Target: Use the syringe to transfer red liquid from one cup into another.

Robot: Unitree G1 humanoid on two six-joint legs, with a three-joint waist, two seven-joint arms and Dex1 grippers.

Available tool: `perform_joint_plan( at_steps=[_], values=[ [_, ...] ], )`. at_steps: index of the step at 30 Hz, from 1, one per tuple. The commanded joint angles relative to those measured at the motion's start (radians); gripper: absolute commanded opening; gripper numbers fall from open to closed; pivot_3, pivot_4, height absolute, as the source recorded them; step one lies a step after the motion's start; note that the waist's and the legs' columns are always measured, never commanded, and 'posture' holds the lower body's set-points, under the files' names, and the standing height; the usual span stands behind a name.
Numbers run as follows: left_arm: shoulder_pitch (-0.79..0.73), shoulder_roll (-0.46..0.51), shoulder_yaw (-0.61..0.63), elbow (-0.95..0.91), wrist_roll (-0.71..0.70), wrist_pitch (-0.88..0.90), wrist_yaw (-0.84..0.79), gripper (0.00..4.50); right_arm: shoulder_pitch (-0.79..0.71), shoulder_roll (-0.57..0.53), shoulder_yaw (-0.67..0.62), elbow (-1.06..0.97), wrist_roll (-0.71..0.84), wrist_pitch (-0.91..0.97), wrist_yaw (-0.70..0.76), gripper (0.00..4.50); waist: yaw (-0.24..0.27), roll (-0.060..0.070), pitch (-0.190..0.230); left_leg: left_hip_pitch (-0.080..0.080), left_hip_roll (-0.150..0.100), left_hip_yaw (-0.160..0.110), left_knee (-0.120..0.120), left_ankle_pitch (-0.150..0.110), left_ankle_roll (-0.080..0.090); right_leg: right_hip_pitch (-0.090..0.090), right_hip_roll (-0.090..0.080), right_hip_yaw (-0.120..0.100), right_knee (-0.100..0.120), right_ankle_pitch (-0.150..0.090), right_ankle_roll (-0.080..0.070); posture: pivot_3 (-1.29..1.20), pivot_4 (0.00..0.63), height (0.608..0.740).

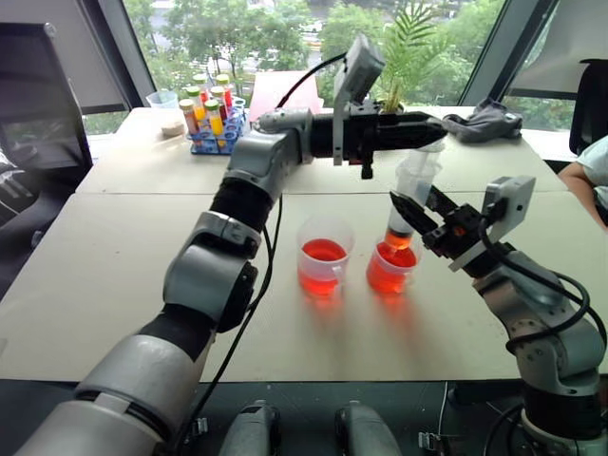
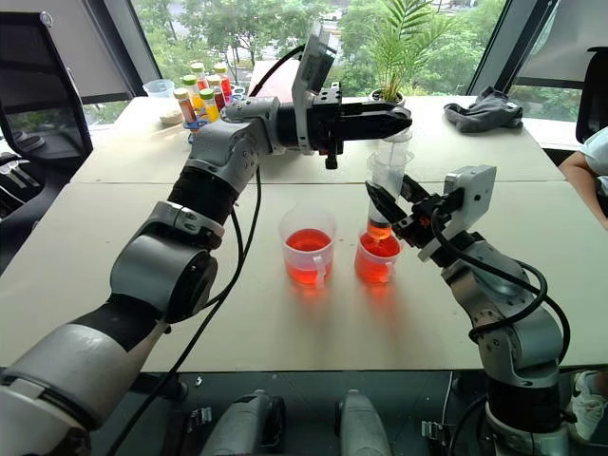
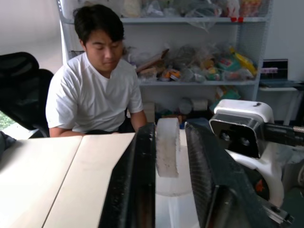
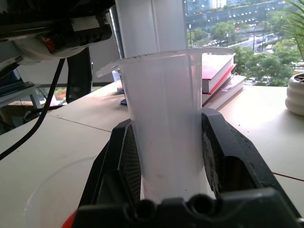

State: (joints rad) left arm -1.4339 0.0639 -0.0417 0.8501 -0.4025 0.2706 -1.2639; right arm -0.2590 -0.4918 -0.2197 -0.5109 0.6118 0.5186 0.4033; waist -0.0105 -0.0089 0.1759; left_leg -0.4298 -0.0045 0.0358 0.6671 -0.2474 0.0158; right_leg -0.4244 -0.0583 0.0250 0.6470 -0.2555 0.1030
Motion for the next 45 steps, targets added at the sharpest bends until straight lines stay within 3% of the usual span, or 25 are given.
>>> perform_joint_plan(
  at_steps=[1,24,38,41,45],
  values=[
    [-0.030,0.001,0.009,-0.019,0.017,-0.019,-0.007,0.02,-0.025,-0.015,-0.017,-0.060,0.018,-0.004,0.002,1.37,0.000,0.000,0.000,0.000,0.000,0.000,0.000,0.000,0.000,0.000,0.000,0.000,0.000,0.000,0.000,0.00,0.150,0.740],
    [0.128,-0.028,-0.069,-0.103,0.081,0.006,-0.030,0.02,-0.134,-0.145,-0.151,-0.146,0.153,0.121,-0.057,1.37,0.000,0.000,0.000,0.000,0.000,0.000,0.000,0.000,0.000,0.000,0.000,0.000,0.000,0.000,0.000,0.00,0.150,0.740],
    [0.141,-0.026,-0.060,-0.120,0.073,0.037,-0.010,0.02,-0.149,-0.186,-0.186,-0.152,0.220,0.156,-0.082,1.37,0.001,0.000,0.000,0.000,0.000,0.000,0.000,0.000,0.000,0.000,0.000,0.000,0.000,0.000,0.000,0.00,0.150,0.740],
    [0.117,-0.013,-0.033,-0.117,0.056,0.055,0.004,1.22,-0.134,-0.177,-0.176,-0.150,0.222,0.156,-0.081,1.37,0.001,0.000,0.000,0.000,0.000,0.000,0.000,0.000,0.000,0.000,0.000,0.000,0.000,0.000,0.000,0.00,0.150,0.740],
    [0.093,0.018,-0.004,-0.128,0.041,0.059,0.012,3.26,-0.121,-0.168,-0.161,-0.153,0.229,0.166,-0.079,1.37,0.000,0.000,0.000,0.000,0.000,0.000,0.000,0.000,0.000,0.000,0.000,0.000,0.000,0.000,0.000,0.00,0.150,0.740]
  ],
)
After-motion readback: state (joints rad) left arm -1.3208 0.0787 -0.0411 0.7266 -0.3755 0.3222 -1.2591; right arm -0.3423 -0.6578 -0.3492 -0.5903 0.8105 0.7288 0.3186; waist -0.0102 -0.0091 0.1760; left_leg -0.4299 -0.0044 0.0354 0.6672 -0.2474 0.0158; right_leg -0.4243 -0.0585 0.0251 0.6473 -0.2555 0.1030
